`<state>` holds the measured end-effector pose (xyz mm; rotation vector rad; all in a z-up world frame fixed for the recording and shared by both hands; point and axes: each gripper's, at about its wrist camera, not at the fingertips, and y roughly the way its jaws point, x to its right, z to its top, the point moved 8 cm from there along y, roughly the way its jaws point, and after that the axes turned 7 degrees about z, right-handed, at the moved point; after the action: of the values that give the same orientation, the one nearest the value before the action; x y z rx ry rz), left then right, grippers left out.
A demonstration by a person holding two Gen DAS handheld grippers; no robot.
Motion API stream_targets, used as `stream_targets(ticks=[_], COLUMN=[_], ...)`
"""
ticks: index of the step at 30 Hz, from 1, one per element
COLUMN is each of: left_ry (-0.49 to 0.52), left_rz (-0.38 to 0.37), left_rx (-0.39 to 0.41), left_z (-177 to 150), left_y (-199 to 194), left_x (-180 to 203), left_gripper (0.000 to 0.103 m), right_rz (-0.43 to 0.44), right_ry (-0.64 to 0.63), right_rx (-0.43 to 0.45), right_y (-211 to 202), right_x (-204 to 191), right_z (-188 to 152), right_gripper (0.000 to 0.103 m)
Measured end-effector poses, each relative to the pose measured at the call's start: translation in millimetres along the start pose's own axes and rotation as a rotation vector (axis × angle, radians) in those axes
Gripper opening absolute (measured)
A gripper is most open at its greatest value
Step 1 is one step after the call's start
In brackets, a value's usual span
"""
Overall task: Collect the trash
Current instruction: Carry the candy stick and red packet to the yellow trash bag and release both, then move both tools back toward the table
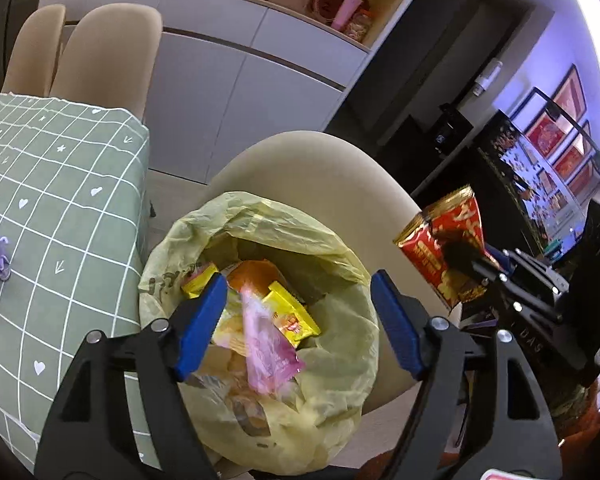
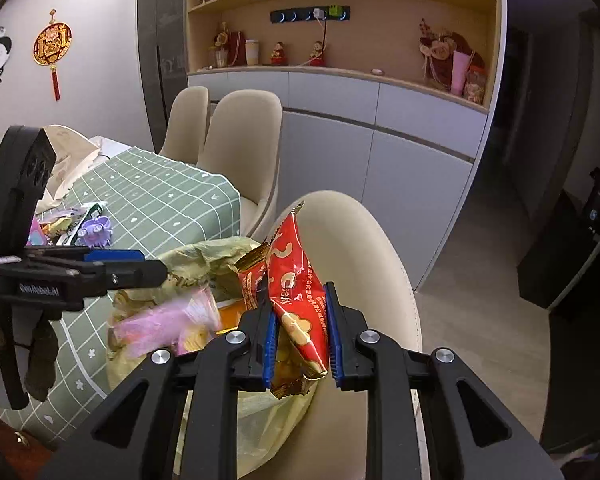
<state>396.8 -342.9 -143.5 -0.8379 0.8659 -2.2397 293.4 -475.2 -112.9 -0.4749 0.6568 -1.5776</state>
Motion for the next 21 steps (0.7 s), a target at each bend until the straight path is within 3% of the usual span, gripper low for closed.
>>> stream_targets(ticks=[4, 10, 14, 19, 21], left_ry=[-0.055, -0.187, -0.284, -0.368, -0.385], left_rz=[0.044, 0.157, 0.248, 0.347, 0.377], left_rx=[0.035, 0.073, 0.11, 0.157, 0.164], left_z=[4, -10, -28, -49, -57], left_y=[-12, -52, -91, -137, -150], left_x=[-20, -78, -119, -160, -172], left_gripper=[0.075, 0.075, 0.075, 0.075, 0.076], right_rz=[0.059, 0.189, 0.266, 0.262, 0.259], right_ry=[0.011, 0.023, 0.089, 0.129, 0.122], right_rx=[-0.032, -0.12, -0.274, -0.438, -0.455], right_y=[23, 73, 128, 174, 179], right_x=[-3, -36, -59, -82, -90], right_z=[-3, -9, -30, -61, -66], right_gripper=[0.021, 0.021, 0.021, 0.021, 0.022])
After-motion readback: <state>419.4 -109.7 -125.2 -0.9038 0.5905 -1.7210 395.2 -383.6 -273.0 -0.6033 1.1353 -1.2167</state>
